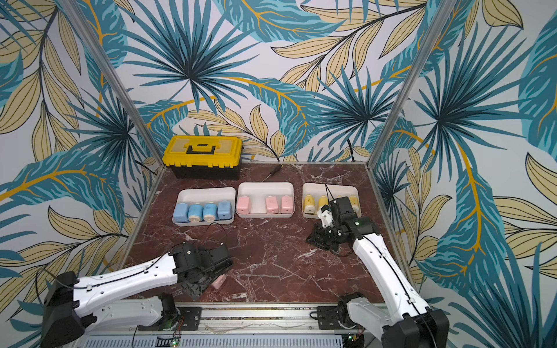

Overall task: Place the pencil sharpeners by color into the storage box
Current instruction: Pick up the pencil sharpener from the center of the board.

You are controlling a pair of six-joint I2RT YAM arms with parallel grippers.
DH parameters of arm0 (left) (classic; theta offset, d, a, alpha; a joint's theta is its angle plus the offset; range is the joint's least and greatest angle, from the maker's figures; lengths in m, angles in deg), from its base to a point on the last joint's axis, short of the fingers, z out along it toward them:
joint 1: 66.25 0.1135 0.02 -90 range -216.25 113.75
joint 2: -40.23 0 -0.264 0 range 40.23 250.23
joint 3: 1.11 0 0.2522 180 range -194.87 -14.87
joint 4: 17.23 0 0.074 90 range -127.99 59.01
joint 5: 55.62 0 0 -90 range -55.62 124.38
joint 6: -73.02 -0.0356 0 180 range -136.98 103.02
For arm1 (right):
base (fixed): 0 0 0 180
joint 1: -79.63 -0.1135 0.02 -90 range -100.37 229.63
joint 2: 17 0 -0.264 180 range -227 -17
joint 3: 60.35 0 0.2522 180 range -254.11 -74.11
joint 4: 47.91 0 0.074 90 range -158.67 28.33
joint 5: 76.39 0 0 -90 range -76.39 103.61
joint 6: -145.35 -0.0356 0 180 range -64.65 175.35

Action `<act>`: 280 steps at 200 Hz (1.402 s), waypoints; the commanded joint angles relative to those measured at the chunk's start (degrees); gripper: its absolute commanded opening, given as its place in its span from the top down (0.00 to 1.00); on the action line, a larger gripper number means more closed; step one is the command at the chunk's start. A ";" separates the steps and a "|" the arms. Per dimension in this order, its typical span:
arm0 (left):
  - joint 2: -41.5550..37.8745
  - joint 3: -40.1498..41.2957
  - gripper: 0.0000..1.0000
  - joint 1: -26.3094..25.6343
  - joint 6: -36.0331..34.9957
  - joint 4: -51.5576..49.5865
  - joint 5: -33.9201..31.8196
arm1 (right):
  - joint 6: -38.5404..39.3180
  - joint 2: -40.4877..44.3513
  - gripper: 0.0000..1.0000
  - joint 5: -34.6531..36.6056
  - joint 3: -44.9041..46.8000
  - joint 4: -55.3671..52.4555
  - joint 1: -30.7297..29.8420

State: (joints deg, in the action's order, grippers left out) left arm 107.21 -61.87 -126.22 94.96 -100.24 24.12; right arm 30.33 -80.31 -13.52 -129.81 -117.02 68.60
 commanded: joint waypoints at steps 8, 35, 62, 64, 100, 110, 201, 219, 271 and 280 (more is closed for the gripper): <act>2.32 -2.17 0.07 -0.08 1.42 2.13 -0.65 | 2.79 -1.79 0.83 -1.57 -0.39 -0.05 -0.36; 2.28 -0.15 0.07 0.74 1.90 4.59 0.47 | 3.78 -3.19 0.83 -1.74 -1.24 -0.48 -0.22; 0.38 2.56 0.08 1.88 2.63 5.90 1.19 | 3.65 -3.99 0.82 -2.44 -1.34 0.04 -0.25; 0.18 2.84 0.08 2.05 2.64 6.06 1.27 | 3.64 -4.05 0.83 -2.45 -1.38 0.06 -0.23; -0.34 6.49 0.12 5.24 0.24 11.19 3.96 | 3.11 -4.87 0.83 -2.21 -1.86 0.23 -0.22; 0.50 6.42 0.13 5.92 -0.88 11.73 4.56 | 2.99 -5.07 0.83 -2.05 -1.87 0.42 -0.20; 3.45 7.93 0.32 8.13 -3.84 14.39 8.50 | 2.33 -7.20 0.83 -1.34 -1.65 1.78 -0.22; 2.77 8.89 0.38 8.61 -4.01 14.93 8.76 | 1.95 -7.42 0.83 -1.64 -1.18 2.21 -0.22; 3.77 8.67 0.46 9.95 -6.76 15.20 9.37 | 1.13 -7.86 0.83 -1.71 -1.06 3.05 -0.22; 4.09 8.31 0.48 10.17 -7.60 15.20 9.30 | 1.02 -7.97 0.83 -1.73 -1.07 3.23 -0.20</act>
State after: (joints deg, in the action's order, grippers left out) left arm 110.38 -53.63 -116.77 89.76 -85.38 33.74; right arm 32.02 -87.52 -15.16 -130.79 -114.36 68.60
